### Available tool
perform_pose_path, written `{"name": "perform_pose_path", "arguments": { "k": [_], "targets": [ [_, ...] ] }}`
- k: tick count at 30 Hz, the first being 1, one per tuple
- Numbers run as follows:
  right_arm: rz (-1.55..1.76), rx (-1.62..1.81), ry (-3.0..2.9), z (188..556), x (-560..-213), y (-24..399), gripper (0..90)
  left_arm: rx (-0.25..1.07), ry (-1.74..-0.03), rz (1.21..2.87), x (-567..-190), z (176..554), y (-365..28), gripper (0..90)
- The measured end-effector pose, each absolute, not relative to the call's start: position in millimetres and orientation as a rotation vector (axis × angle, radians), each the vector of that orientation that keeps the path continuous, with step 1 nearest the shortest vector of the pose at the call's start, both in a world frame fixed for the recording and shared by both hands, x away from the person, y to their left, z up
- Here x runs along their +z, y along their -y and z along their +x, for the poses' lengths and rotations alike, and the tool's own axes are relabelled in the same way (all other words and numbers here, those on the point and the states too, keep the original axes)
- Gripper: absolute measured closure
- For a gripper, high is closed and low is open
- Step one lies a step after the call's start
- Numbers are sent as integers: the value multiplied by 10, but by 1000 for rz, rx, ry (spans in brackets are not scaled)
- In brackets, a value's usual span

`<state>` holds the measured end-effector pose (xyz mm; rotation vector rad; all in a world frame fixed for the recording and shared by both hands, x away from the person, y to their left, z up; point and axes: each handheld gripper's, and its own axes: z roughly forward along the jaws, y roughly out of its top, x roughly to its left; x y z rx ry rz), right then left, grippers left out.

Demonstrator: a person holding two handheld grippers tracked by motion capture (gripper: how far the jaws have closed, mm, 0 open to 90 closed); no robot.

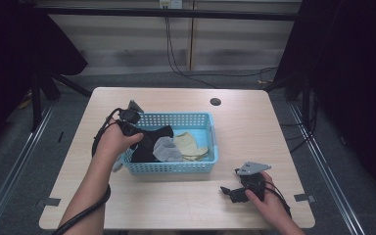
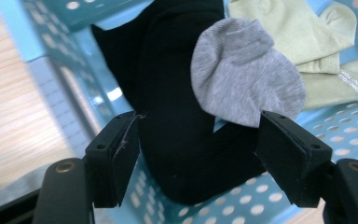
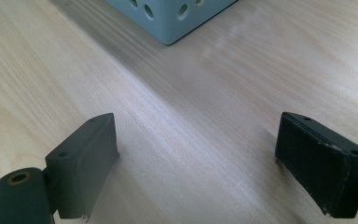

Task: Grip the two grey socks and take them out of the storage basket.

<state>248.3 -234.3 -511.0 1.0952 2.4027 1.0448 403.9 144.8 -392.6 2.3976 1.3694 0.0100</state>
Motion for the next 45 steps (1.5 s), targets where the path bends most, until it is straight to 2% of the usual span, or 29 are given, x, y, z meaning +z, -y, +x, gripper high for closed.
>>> {"name": "perform_pose_path", "arguments": {
  "k": [18,34,37,42,43,44,45],
  "targets": [
    [1092,1045,-2403,2484,-5111,2344,122,-44,-1337,2439,-4316,4088,-1071,320],
    [1098,1045,-2404,2481,-5110,2342,121,-21,-1319,2464,-4554,4159,-996,442],
    [1098,1045,-2404,2481,-5110,2342,122,-14,-1311,2485,-4572,4165,-965,498],
    [1095,1045,-2404,2482,-5110,2343,122,-31,-1293,2538,-4563,4166,-941,743],
    [1098,1045,-2404,2481,-5110,2342,122,-44,-1280,2554,-4548,4163,-933,743],
    [1098,1045,-2404,2481,-5110,2342,121,-50,-1271,2558,-4524,4164,-929,842],
    [1098,1045,-2405,2481,-5110,2342,122,-60,-1270,2562,-4509,4162,-922,852]
  ]
}}
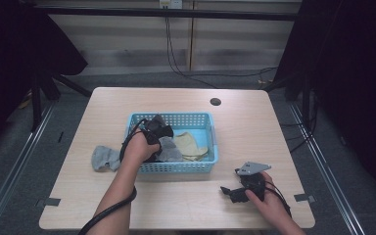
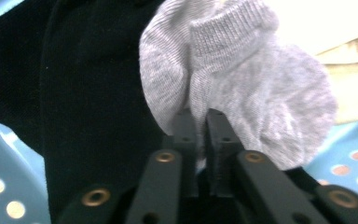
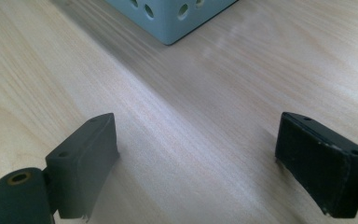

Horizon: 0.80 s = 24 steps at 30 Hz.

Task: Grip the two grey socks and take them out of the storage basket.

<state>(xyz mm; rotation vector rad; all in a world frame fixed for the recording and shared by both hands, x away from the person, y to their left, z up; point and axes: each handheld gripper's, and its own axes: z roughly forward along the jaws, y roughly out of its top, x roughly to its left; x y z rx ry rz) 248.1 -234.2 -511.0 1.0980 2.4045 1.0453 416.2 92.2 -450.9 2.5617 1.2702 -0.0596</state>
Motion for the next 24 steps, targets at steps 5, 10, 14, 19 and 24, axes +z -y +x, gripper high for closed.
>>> {"name": "perform_pose_path", "arguments": {
  "k": [5,10,14,19,24],
  "targets": [
    [1098,1045,-2404,2481,-5110,2342,122,-62,-1254,2566,-4404,4151,-906,859],
    [1091,1046,-2404,2484,-5111,2344,122,-60,-1252,2563,-4289,4150,-948,859],
    [1091,1046,-2404,2484,-5111,2343,121,-69,-1232,2578,-4191,4142,-972,859],
    [1092,1046,-2404,2483,-5111,2343,122,-68,-1237,2580,-4085,4145,-1021,859],
    [1094,1046,-2404,2483,-5110,2343,122,-56,-1241,2570,-3975,4145,-1082,859]
  ]
}}
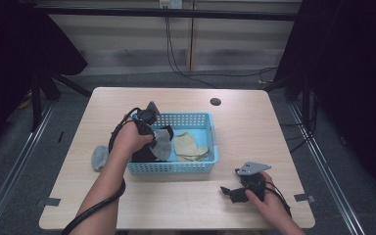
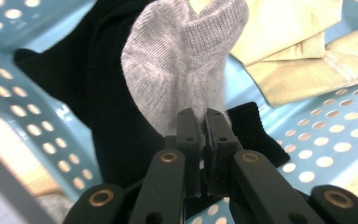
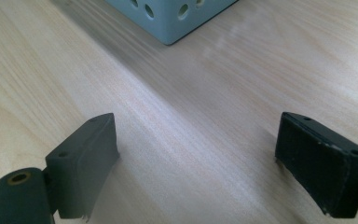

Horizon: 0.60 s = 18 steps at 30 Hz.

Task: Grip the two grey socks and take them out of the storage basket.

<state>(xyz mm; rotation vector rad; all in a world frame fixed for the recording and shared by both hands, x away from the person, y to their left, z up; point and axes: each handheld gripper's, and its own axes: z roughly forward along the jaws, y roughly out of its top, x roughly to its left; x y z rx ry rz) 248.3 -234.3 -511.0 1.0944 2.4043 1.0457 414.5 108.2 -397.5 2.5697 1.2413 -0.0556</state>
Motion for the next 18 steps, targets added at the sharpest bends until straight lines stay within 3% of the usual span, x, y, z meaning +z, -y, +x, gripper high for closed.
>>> {"name": "perform_pose_path", "arguments": {
  "k": [18],
  "targets": [
    [1094,1045,-2404,2483,-5109,2343,122,-43,-1255,2609,-3620,4149,-1216,858]
  ]
}}
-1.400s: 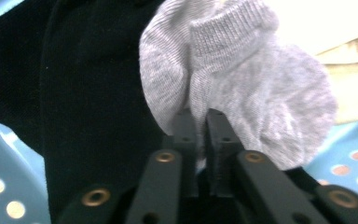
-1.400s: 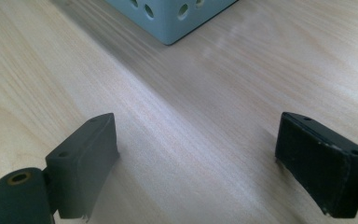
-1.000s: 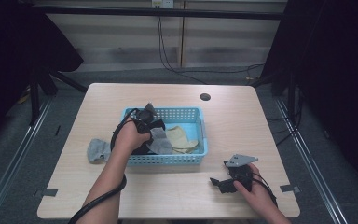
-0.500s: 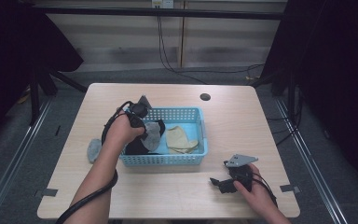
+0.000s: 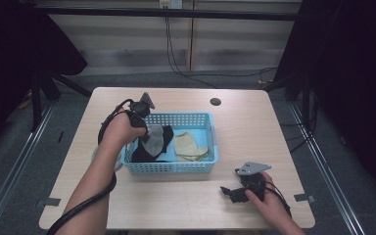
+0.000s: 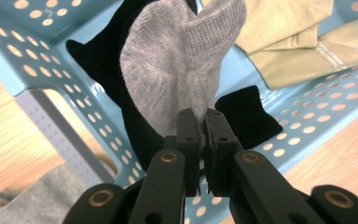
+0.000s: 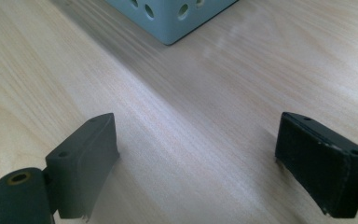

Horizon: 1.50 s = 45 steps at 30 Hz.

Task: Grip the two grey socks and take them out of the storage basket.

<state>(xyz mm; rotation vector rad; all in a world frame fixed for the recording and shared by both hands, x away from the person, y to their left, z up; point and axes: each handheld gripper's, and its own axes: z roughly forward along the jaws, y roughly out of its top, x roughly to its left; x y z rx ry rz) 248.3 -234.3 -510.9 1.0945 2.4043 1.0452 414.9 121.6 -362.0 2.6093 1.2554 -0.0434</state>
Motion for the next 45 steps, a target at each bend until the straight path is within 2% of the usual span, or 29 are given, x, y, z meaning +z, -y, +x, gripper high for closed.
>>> {"name": "perform_pose_path", "arguments": {
  "k": [29,45],
  "targets": [
    [1093,1043,-2405,2483,-5108,2344,122,20,-1312,2552,-3149,4113,-1506,856],
    [1093,1043,-2406,2483,-5108,2344,121,60,-1376,2516,-3012,4056,-1859,856]
  ]
}}
